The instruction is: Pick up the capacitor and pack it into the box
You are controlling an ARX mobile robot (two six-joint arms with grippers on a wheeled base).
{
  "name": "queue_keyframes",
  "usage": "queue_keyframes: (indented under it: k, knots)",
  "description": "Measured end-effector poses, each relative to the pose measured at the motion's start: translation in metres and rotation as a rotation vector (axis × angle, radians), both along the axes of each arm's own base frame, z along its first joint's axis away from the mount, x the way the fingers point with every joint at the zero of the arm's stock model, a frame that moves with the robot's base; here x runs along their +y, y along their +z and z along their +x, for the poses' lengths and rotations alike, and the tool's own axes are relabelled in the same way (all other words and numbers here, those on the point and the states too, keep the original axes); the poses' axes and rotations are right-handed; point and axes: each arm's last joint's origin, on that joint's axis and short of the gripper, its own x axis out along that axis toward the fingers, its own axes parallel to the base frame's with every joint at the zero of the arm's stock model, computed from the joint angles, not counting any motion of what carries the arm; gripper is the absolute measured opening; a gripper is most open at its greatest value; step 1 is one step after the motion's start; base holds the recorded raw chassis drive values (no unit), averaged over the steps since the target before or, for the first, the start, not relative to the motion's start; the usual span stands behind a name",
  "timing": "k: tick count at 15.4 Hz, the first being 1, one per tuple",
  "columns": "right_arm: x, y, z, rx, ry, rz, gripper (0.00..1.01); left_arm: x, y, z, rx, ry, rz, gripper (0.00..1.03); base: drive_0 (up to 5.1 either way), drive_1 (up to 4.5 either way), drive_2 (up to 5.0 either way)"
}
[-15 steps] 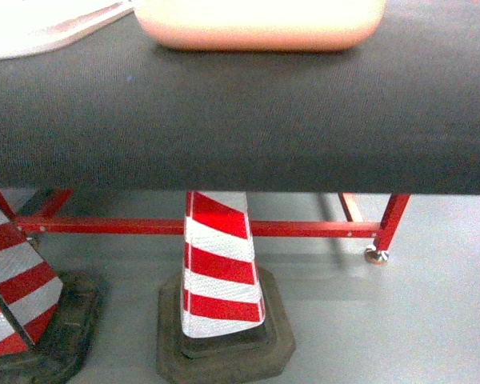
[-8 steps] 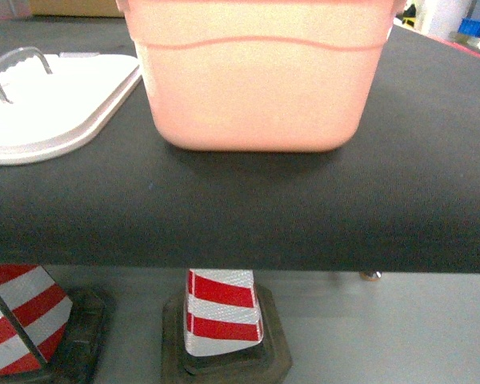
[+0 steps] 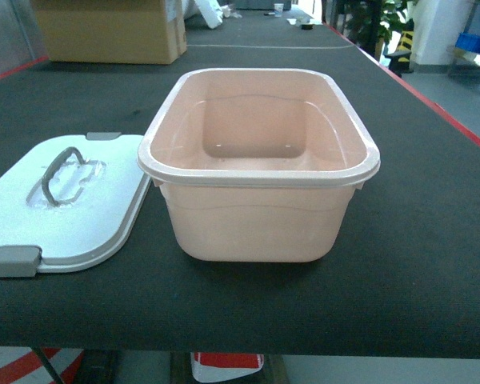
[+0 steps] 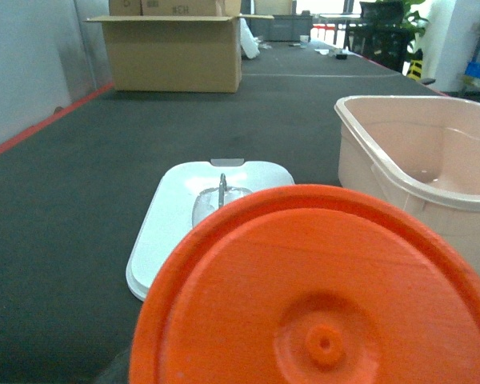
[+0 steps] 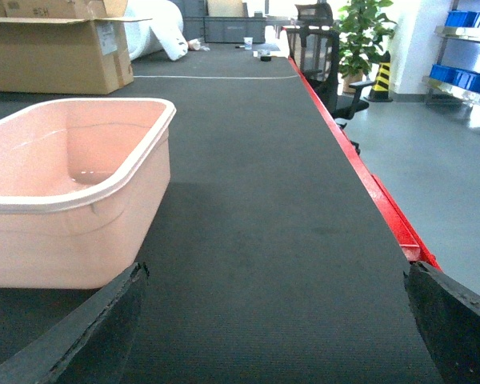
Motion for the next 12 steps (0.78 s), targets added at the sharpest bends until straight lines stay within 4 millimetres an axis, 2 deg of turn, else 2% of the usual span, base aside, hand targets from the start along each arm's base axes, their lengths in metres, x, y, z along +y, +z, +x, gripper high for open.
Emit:
queue_keyframes:
  k: [8,9,11,12]
  knots:
    - [0.000,0.000,0.000,-0.002,0.000,0.000,0.98,0.000,0.000,0.000,-0.003,0.001,0.000,0.43,0.0,0.00,0.0]
    - [0.000,0.000,0.000,-0.002,0.000,0.000,0.98,0.000,-0.002,0.000,0.037,0.036,0.015,0.43,0.0,0.00,0.0]
    - [0.000,0.000,0.000,-0.002,0.000,0.000,0.98,-0.003,0.000,0.018,0.107,0.174,0.106,0.43,0.0,0.00,0.0]
    - [0.000,0.000,0.000,-0.002,-0.001,0.000,0.98,-0.004,0.010,0.030,0.080,0.175,0.104,0.43,0.0,0.00,0.0]
